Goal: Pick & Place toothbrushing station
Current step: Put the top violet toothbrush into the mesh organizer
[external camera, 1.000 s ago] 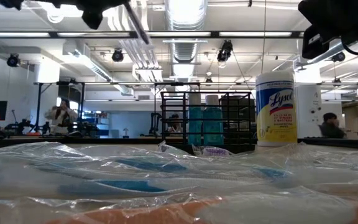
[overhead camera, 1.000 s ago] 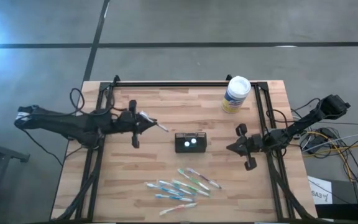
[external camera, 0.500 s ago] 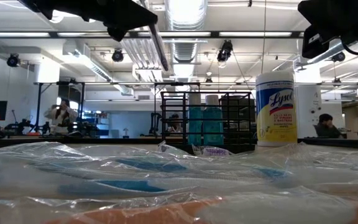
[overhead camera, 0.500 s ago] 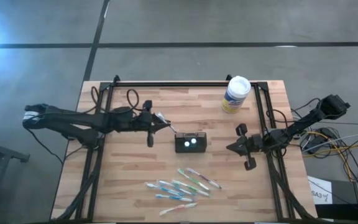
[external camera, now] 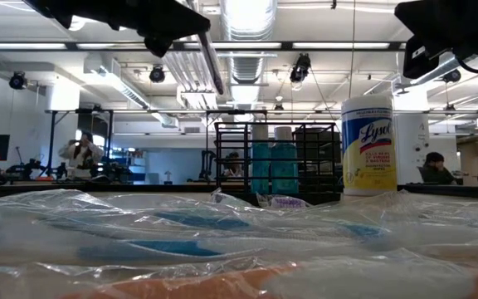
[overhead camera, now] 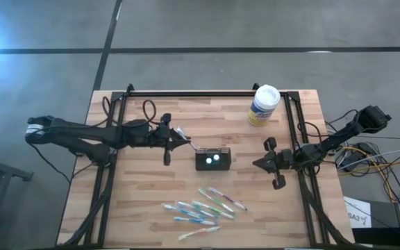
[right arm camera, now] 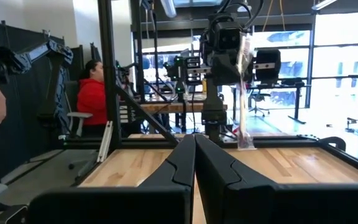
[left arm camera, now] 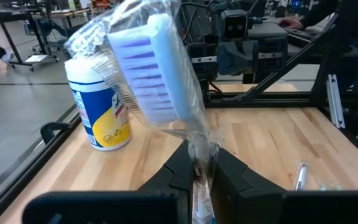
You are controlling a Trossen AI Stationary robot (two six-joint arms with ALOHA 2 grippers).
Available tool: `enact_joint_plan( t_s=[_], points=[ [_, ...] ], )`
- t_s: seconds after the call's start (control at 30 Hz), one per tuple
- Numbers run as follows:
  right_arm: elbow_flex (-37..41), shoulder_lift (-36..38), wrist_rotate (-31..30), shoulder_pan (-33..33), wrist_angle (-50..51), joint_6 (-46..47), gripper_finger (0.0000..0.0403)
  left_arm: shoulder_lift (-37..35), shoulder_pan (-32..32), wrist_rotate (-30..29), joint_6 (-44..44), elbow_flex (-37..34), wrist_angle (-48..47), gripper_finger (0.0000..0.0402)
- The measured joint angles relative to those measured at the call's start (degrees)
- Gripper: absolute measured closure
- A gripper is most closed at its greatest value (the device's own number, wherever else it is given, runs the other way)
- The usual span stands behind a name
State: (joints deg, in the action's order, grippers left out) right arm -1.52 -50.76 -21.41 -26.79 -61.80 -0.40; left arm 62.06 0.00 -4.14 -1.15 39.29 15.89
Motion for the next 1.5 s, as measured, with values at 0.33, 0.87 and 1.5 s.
enact_joint_plan(
  t_s=[0.33, 0.87, 1.5],
  points=[
    [0.00, -0.02, -0.07, 0.00, 0.00, 0.04, 0.0394, 3.10, 0.05, 1.09, 1.18, -0.04, -0.23, 0.0374],
    [0.00, -0.02, -0.20, 0.00, 0.04, -0.04, 0.0394, 10.78, 1.17, 1.20, 0.63, 3.70, -0.09, 0.0374],
    [0.00, -0.02, -0.20, 0.00, 0.15, -0.63, 0.0394, 23.68, 1.93, 0.13, -1.56, 5.40, -1.09, 0.0374]
  ],
)
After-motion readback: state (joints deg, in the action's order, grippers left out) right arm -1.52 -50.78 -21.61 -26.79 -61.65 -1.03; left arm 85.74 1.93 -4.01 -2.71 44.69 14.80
